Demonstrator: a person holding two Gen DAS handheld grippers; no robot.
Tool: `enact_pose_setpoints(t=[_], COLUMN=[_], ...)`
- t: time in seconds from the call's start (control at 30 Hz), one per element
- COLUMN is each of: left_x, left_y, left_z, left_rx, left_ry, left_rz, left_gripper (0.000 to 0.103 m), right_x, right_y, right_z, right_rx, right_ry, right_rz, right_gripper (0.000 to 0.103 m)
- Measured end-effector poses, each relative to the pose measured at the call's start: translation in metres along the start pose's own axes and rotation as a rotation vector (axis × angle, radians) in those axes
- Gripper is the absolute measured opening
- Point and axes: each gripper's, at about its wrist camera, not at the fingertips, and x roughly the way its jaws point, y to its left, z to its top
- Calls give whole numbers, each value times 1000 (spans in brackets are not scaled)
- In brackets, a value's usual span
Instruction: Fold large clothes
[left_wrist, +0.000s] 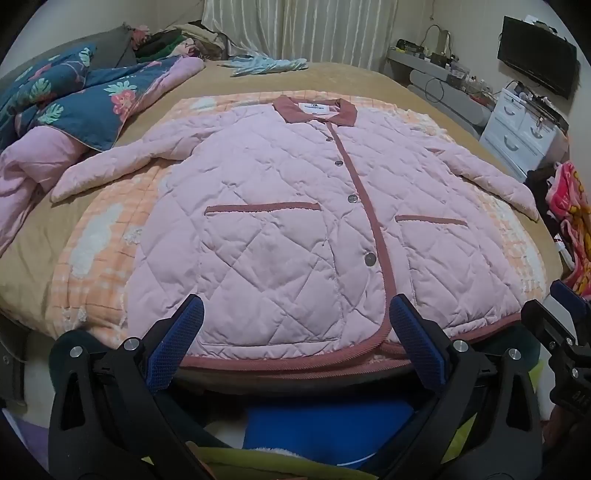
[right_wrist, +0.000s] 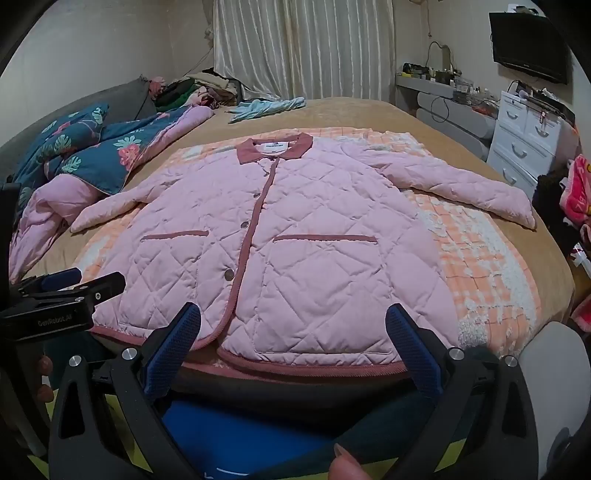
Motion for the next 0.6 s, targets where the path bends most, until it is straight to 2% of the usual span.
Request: enact_pose_setpoints(t=[0.6], left_x=[1], left_y=[4], left_z=[2], left_rx=[0], left_ry=[4], left_rz=[9], left_gripper=[94], right_x=[1], right_y=[-1], right_z=[0], right_rx=[10], right_ry=[14], right_rz=[8], right_gripper=[99])
